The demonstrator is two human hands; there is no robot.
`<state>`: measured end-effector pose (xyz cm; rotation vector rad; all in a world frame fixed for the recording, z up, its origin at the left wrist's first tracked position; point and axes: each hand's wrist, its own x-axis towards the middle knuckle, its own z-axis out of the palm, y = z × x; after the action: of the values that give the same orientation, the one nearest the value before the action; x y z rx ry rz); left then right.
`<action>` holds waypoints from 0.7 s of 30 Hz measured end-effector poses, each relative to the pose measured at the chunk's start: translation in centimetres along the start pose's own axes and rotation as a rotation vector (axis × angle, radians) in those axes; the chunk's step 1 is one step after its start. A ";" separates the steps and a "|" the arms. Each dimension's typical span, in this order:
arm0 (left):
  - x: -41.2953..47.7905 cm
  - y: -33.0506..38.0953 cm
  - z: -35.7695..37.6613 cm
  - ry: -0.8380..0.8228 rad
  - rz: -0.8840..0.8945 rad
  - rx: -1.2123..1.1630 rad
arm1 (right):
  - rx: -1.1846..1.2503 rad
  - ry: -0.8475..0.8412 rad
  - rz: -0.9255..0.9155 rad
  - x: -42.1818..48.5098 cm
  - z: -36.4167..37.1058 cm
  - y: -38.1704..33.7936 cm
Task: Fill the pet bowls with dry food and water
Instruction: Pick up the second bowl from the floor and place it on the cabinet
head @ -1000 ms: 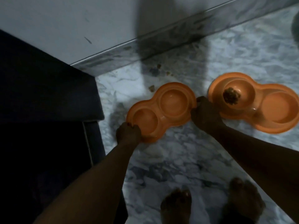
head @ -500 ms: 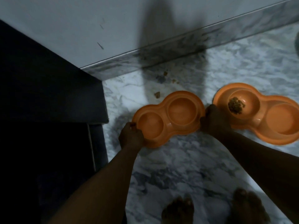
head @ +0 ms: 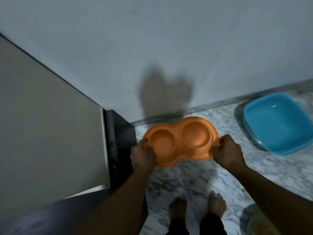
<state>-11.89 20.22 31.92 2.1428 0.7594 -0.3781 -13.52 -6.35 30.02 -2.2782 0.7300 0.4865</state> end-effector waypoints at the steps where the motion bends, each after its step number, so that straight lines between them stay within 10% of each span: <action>1: -2.5 2.2 -2.8 -0.004 0.029 -0.004 | 0.011 0.014 -0.006 -2.7 -2.7 -1.6; 10: -21.5 12.1 -22.8 0.125 0.213 -0.119 | 0.078 0.156 -0.140 -25.3 -19.1 -13.2; 21: -33.4 5.6 -42.4 0.348 0.247 -0.243 | 0.113 0.101 -0.424 -43.3 -18.4 -22.6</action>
<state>-33.78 37.62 78.47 2.0592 0.6785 0.2134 -30.44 10.15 76.62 -2.2769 0.2947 0.1276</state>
